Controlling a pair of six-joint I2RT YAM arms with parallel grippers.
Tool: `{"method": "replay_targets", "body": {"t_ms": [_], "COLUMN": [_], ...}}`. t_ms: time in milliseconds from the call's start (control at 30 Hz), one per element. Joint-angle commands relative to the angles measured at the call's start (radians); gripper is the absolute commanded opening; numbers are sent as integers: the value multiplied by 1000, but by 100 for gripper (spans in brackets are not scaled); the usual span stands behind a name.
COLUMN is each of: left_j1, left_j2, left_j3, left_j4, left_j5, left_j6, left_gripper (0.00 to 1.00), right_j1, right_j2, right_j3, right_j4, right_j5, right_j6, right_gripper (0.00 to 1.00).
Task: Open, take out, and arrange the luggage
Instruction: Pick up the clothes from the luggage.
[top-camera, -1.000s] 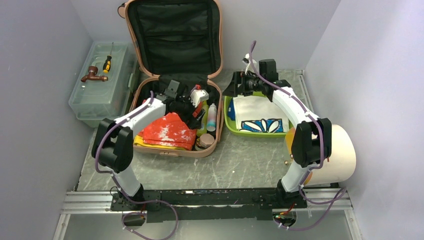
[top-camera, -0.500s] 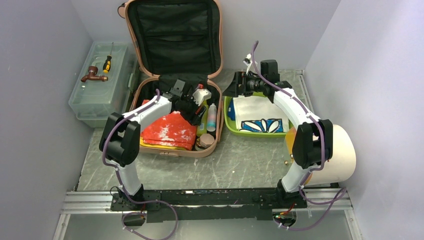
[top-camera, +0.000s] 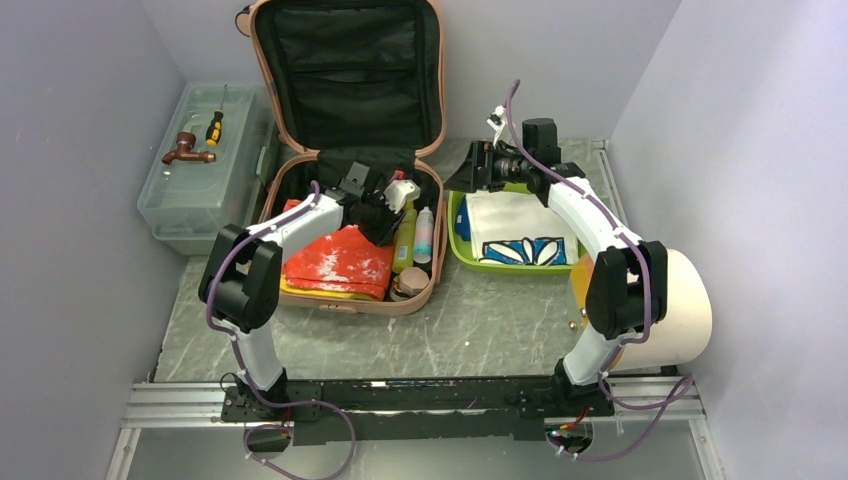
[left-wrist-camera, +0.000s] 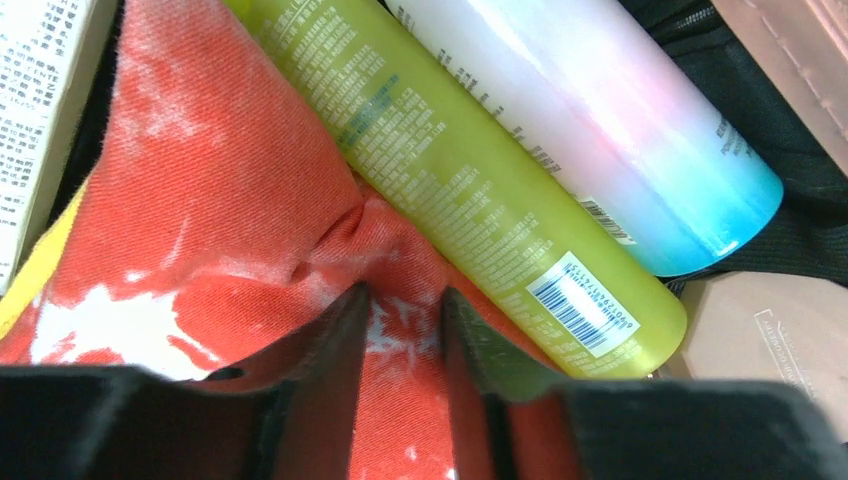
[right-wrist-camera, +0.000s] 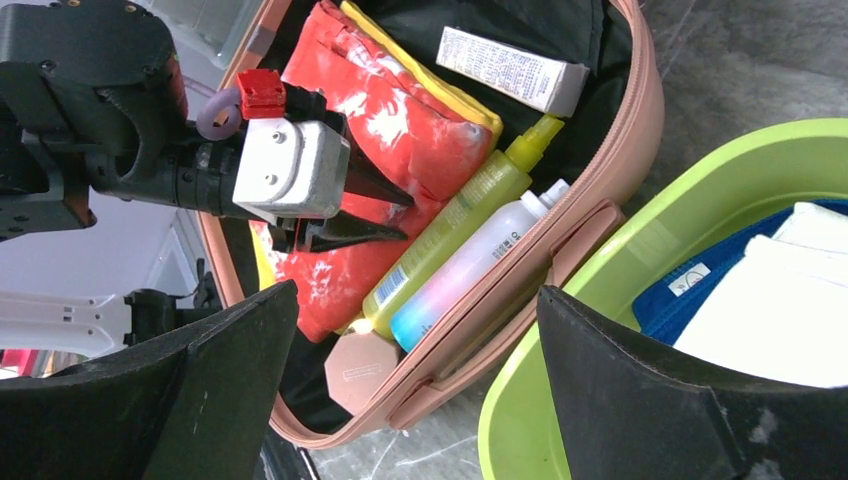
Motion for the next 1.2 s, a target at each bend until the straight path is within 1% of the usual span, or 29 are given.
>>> {"method": "replay_targets", "body": {"t_ms": [0, 33, 67, 167, 267, 367, 400, 433, 467, 533, 700, 900, 933, 1033, 1167], "left_j1": [8, 8, 10, 42, 105, 180, 197, 212, 222, 236, 250, 256, 257, 262, 268], "left_j2": [44, 47, 45, 11, -36, -88, -105, -122, -141, -163, -190, -204, -208, -218, -240], "left_j3": [5, 9, 12, 5, 4, -10, -17, -28, -35, -48, -80, -85, -86, -84, -89], "left_j4": [-58, -62, -64, -51, -44, -30, -22, -15, -6, 8, 39, 40, 42, 43, 52], "left_j5": [8, 3, -5, 7, 41, 83, 96, 109, 118, 133, 168, 182, 182, 183, 189], "left_j6": [-2, -2, -3, -21, -46, -71, -79, -87, -91, -98, -109, -113, -115, -116, -122], "left_gripper": [19, 3, 0, 0, 0, 0, 0, 0, 0, 0, 0, 0, 0, 0, 0], "right_j1": [28, 41, 56, 114, 171, 216, 227, 236, 242, 251, 269, 278, 284, 309, 336], "right_j2": [-47, -46, -42, -13, 36, 102, 123, 148, 173, 222, 321, 386, 397, 422, 444], "right_j3": [-6, -6, -1, 28, 55, 79, 89, 100, 112, 134, 181, 198, 211, 270, 291], "right_j4": [67, 70, 67, 47, 35, 41, 41, 42, 48, 62, 73, 184, 178, 79, 31], "right_j5": [-34, -32, -25, 24, 65, 76, 71, 55, 30, -13, -37, -121, -113, -54, 13], "right_j6": [17, 22, 26, 40, 79, 146, 162, 178, 197, 240, 313, 462, 459, 408, 395], "right_gripper": [91, 91, 91, 92, 92, 93, 95, 99, 100, 100, 100, 100, 100, 100, 100]}}
